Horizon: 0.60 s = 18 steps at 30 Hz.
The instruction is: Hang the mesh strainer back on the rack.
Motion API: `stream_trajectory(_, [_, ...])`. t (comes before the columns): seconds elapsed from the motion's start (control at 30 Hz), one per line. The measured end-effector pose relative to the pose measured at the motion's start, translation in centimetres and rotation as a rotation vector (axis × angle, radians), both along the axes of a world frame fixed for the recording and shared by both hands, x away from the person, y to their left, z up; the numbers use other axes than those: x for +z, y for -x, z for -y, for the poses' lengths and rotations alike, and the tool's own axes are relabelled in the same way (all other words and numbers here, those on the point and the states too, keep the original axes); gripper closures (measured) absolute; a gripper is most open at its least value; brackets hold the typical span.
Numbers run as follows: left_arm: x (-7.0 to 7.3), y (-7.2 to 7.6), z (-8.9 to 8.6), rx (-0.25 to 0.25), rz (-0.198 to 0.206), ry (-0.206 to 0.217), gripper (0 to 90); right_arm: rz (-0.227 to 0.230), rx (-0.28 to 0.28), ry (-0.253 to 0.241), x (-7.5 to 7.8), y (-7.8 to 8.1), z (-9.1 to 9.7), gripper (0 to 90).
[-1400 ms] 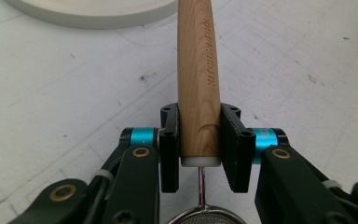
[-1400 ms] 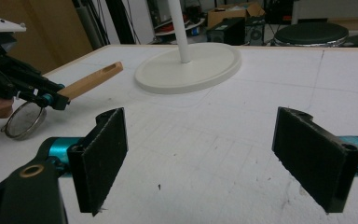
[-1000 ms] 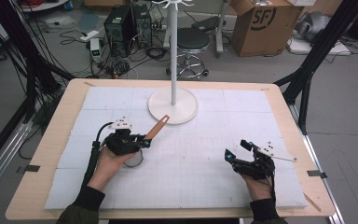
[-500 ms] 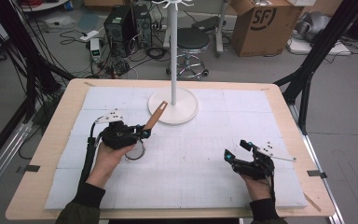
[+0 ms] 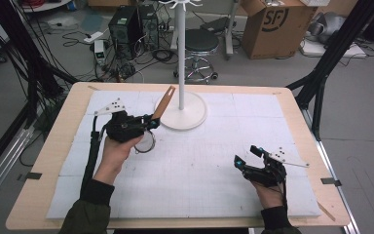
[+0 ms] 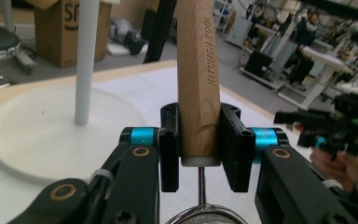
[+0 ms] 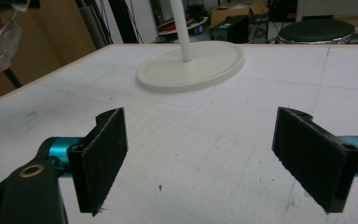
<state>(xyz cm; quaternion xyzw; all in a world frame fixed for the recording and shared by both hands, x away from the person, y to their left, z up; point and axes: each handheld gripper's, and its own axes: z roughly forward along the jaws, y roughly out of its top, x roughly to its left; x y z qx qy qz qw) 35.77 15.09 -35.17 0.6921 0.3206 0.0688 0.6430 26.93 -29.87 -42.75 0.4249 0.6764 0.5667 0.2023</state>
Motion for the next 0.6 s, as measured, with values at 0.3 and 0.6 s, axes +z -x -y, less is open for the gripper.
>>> stream_trajectory(0.3, [1.8, -1.1, -0.1, 0.014, 0.029, 0.05, 71.4, -0.011, 0.017, 0.005, -0.1, -0.2, -0.3, 17.0])
stream_trajectory(0.6, [5.9, -2.7, 0.2, 0.022, 0.1, 0.102, 71.3, -0.007, 0.019, -0.008, -0.1, -0.4, -0.2, 17.0])
